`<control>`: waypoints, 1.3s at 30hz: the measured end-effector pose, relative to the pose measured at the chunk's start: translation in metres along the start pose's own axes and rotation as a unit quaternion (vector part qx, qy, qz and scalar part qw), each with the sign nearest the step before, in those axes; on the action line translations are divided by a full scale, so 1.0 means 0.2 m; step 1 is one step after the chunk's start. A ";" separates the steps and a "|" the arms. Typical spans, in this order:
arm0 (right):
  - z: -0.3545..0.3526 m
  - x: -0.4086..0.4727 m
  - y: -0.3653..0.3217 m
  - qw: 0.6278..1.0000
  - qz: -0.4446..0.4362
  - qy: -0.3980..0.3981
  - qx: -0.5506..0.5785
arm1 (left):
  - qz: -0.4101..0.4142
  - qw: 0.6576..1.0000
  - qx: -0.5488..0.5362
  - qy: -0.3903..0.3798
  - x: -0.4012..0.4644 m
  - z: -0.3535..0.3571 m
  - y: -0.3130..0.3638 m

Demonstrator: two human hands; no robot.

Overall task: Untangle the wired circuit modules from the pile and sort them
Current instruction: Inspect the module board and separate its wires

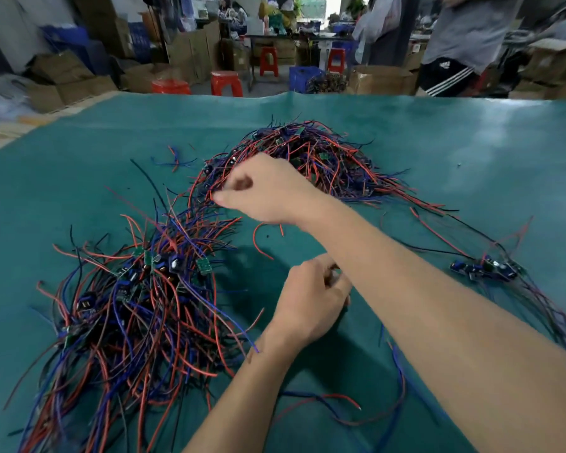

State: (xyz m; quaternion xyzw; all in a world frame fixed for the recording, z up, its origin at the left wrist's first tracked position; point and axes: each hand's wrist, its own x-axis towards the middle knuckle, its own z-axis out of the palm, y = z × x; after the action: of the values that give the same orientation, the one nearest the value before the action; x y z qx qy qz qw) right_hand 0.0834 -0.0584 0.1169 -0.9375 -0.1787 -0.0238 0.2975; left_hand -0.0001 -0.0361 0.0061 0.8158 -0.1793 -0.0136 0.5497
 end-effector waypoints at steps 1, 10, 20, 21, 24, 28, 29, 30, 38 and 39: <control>0.01 0.02 0.09 0.996 0.024 0.012 -0.083 | -0.005 1.000 -0.001 -0.003 0.00 0.00 0.00; 0.03 -0.10 0.59 0.965 0.188 0.068 -0.168 | 0.007 1.000 0.005 0.010 0.01 0.00 0.00; -0.09 -0.20 0.66 0.958 0.242 0.148 -0.036 | -0.008 0.998 -0.041 0.039 0.03 0.02 -0.04; -0.11 -0.24 0.67 0.957 0.244 0.159 -0.016 | -0.013 0.998 -0.049 0.045 0.03 0.02 -0.04; -0.13 -0.37 0.68 0.952 0.258 0.152 0.063 | -0.023 0.996 -0.058 0.061 0.03 0.02 -0.05; -0.13 -0.56 0.63 0.938 0.241 0.132 0.211 | -0.052 0.992 -0.094 0.070 0.03 0.02 -0.05; -0.13 -0.61 0.61 0.933 0.225 0.119 0.254 | -0.057 0.990 -0.110 0.071 0.03 0.02 -0.05; -0.12 -0.65 0.59 0.928 0.206 0.095 0.296 | -0.060 0.988 -0.122 0.073 0.03 0.02 -0.04; -0.05 -0.76 0.54 0.925 0.119 -0.110 0.345 | -0.053 0.994 -0.057 0.083 0.04 0.00 -0.04; -0.05 -0.77 0.55 0.925 0.119 -0.113 0.343 | -0.053 0.993 -0.060 0.083 0.04 -0.01 -0.04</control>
State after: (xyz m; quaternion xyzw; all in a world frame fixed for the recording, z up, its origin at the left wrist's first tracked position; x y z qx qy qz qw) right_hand -0.0205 -0.1970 0.0408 -0.7893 -0.0951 0.1809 0.5790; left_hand 0.0110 -0.0350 0.0001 0.7880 -0.0883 0.0141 0.6091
